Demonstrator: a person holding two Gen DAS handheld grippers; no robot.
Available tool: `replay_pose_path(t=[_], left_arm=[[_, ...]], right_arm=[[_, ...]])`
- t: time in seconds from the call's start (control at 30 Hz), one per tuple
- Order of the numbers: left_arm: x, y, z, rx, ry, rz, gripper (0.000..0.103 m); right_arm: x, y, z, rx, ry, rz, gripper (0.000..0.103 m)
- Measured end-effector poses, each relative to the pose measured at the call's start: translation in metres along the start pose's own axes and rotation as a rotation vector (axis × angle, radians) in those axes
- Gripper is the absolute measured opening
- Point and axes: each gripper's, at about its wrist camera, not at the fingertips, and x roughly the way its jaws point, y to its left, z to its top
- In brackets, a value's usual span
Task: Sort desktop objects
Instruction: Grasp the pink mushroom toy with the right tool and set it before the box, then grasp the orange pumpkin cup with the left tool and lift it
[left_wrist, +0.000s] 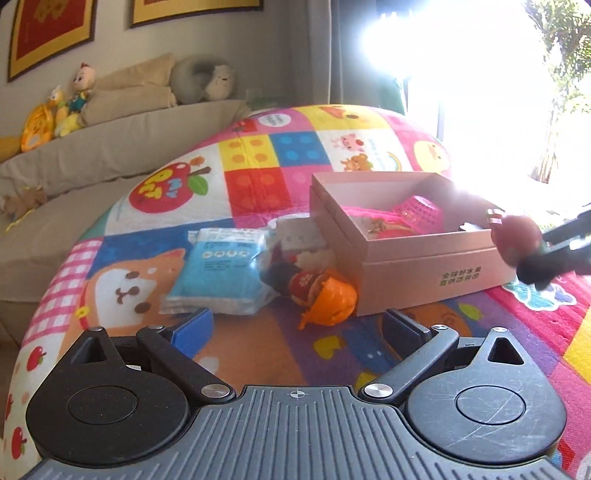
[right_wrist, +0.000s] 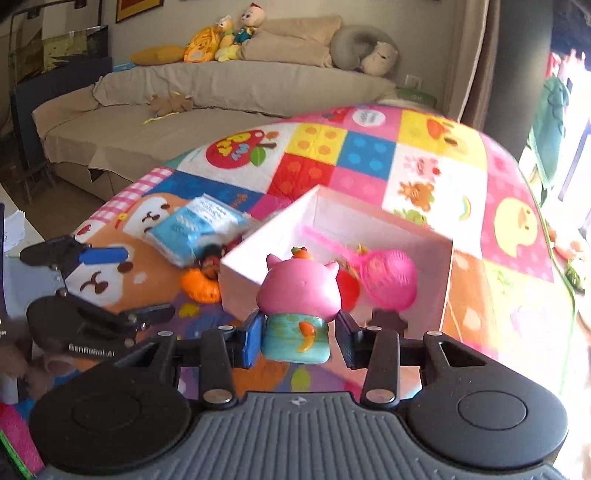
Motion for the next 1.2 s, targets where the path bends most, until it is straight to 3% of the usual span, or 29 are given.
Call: replay_pose_path(t=[0.2, 0.33, 0.47, 0.53, 0.6, 0.67, 0.73, 0.9, 1.07, 1.13, 1.2], left_arm=[[0.016, -0.02, 0.008, 0.064, -0.008, 0.086, 0.101], [0.018, -0.025, 0.01, 0.083, -0.004, 0.115, 0.101], [0.023, -0.029, 0.009, 0.092, 0.03, 0.114, 0.1], [0.025, -0.03, 0.009, 0.083, 0.052, 0.107, 0.098], [0.026, -0.031, 0.008, 0.083, 0.063, 0.101, 0.088], [0.027, -0.032, 0.006, 0.087, 0.066, 0.096, 0.082], [0.028, -0.034, 0.005, 0.102, 0.061, 0.102, 0.082], [0.028, -0.016, 0.005, 0.126, 0.031, 0.24, 0.087], [0.025, 0.038, 0.007, 0.029, 0.061, 0.421, 0.087], [0.018, 0.052, 0.007, -0.031, 0.056, 0.39, 0.088], [0.007, 0.055, 0.005, -0.065, 0.032, 0.288, 0.093]], right_arm=[[0.003, -0.002, -0.061, 0.057, -0.01, -0.03, 0.046], [-0.002, -0.003, -0.082, 0.121, -0.104, -0.043, 0.066], [0.003, -0.017, -0.092, 0.247, -0.142, -0.014, 0.077], [0.01, -0.023, -0.096, 0.299, -0.13, -0.028, 0.079], [0.009, -0.03, -0.098, 0.34, -0.142, -0.021, 0.079], [0.008, -0.034, -0.099, 0.366, -0.164, -0.03, 0.089], [0.008, -0.034, -0.1, 0.375, -0.168, -0.035, 0.089], [0.01, -0.034, -0.099, 0.379, -0.172, -0.051, 0.096], [0.008, -0.033, -0.101, 0.382, -0.175, -0.059, 0.098], [0.009, -0.033, -0.101, 0.386, -0.174, -0.067, 0.098], [0.009, -0.033, -0.101, 0.387, -0.173, -0.072, 0.098]])
